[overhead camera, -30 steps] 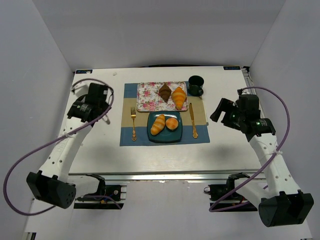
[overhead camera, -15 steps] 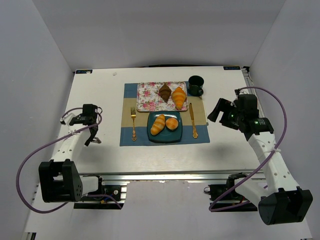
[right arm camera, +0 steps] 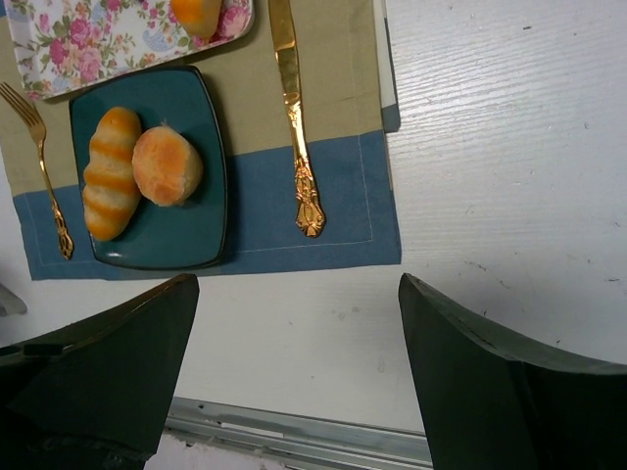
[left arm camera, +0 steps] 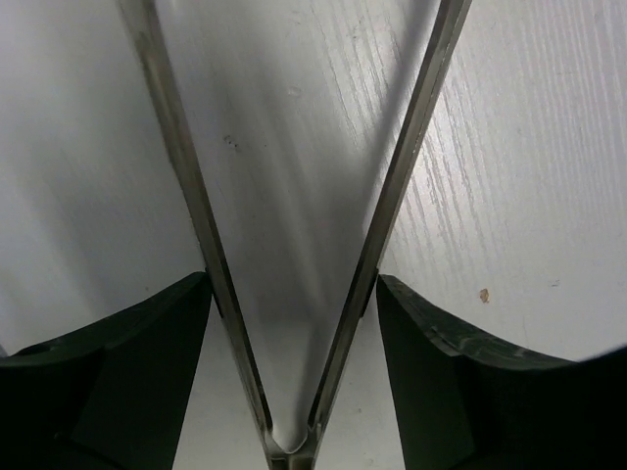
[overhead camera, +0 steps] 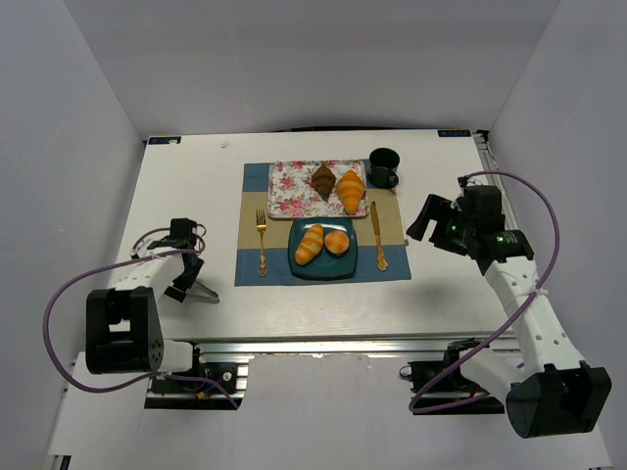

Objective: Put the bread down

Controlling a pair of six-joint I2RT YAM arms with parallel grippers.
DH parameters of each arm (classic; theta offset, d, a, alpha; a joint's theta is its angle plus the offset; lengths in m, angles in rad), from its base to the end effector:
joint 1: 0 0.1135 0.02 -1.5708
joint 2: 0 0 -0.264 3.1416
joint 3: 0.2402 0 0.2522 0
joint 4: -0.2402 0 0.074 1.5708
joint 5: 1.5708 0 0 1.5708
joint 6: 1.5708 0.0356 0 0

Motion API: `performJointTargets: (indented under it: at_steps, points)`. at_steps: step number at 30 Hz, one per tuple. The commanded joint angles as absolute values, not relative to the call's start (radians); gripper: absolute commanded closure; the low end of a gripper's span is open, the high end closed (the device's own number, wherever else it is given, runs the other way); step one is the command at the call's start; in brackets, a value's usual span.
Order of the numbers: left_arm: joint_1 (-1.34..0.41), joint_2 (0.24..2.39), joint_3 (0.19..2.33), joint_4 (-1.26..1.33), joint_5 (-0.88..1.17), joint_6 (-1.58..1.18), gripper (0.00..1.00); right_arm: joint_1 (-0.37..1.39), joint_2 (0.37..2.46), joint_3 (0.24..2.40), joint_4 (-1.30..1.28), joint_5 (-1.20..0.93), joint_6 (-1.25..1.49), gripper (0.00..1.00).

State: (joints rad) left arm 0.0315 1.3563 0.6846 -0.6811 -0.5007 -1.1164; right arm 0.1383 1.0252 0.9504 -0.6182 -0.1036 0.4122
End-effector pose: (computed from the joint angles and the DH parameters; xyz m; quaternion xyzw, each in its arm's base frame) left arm 0.2150 0.0239 0.1632 -0.5455 0.7941 0.1565 0.2174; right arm 0.2134 0.0334 0.3108 0.1016 0.8985 0.1604 0.3957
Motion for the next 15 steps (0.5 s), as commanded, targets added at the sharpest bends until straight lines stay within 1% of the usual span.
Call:
performJointTargets:
  at_steps: [1, 4, 6, 7, 9, 15]
  points:
    - [0.035, 1.353, 0.686, -0.65, -0.488, -1.123, 0.2, 0.141, 1.035, 0.95, -0.589, -0.083, 0.388, 0.11]
    - [0.035, 1.356, 0.698, -0.664, -0.485, -1.118, 0.1, 0.141, 1.035, 0.954, -0.6, -0.072, 0.38, 0.11]
    - [0.035, 1.353, 0.706, -0.686, -0.476, -1.115, 0.06, 0.141, 1.029, 0.963, -0.607, -0.06, 0.377, 0.11]
    - [0.035, 1.342, 0.721, -0.701, -0.466, -1.115, 0.02, 0.141, 1.022, 0.966, -0.615, -0.055, 0.373, 0.11]
    - [0.035, 1.321, 0.745, -0.753, -0.457, -1.108, 0.02, 0.141, 1.014, 0.985, -0.623, -0.042, 0.365, 0.11]
    - [0.035, 1.158, 0.966, -0.928, -0.48, -1.048, 0.02, 0.14, 0.983, 1.028, -0.667, -0.032, 0.344, 0.11]
